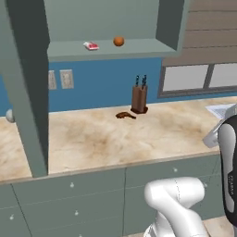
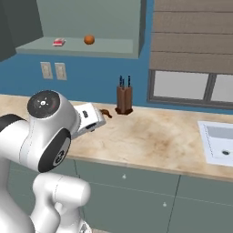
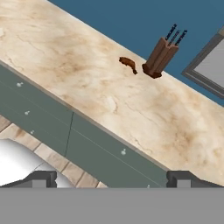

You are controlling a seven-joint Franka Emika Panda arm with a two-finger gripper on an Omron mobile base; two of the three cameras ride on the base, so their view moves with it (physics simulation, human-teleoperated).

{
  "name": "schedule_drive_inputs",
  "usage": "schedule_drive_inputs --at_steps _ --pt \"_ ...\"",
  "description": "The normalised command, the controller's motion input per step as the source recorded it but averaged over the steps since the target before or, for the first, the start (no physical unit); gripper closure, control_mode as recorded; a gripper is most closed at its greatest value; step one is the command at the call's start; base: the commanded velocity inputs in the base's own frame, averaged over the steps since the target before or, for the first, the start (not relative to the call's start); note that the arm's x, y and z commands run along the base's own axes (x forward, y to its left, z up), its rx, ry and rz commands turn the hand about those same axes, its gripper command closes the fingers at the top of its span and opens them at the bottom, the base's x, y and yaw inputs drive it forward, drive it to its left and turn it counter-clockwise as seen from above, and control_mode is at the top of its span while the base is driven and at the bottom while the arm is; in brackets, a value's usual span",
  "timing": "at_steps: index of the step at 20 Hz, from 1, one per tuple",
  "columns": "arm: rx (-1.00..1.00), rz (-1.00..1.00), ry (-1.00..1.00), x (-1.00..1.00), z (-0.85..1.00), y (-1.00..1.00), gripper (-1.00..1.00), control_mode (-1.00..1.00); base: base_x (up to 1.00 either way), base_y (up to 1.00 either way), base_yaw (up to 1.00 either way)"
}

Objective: Pick the bar and honey bottle from the counter and place them in the cabinets closest to them.

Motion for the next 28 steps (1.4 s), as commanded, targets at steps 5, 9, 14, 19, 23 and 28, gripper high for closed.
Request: schedule_drive_inputs --at_steps 5,9,14,19,23,28 --pt "0.00 0.00 0.00 0.00 0.00 0.00 -1.00 1.00 0.02 -0.58 0.00" --pt "0.00 0.00 0.00 0.00 0.00 0.00 -1.00 1.00 0.05 -0.60 0.00" --pt "0.00 0.00 0.00 0.00 0.00 0.00 -1.00 1.00 0.05 -0.60 0.00" --pt "0.00 0.00 0.00 0.00 0.00 0.00 -1.00 1.00 0.05 -0.62 0.00" --pt "0.00 0.00 0.00 0.00 0.00 0.00 -1.00 1.00 0.05 -0.63 0.00" --pt "0.00 0.00 0.00 0.00 0.00 0.00 -1.00 1.00 0.05 -0.64 0.00"
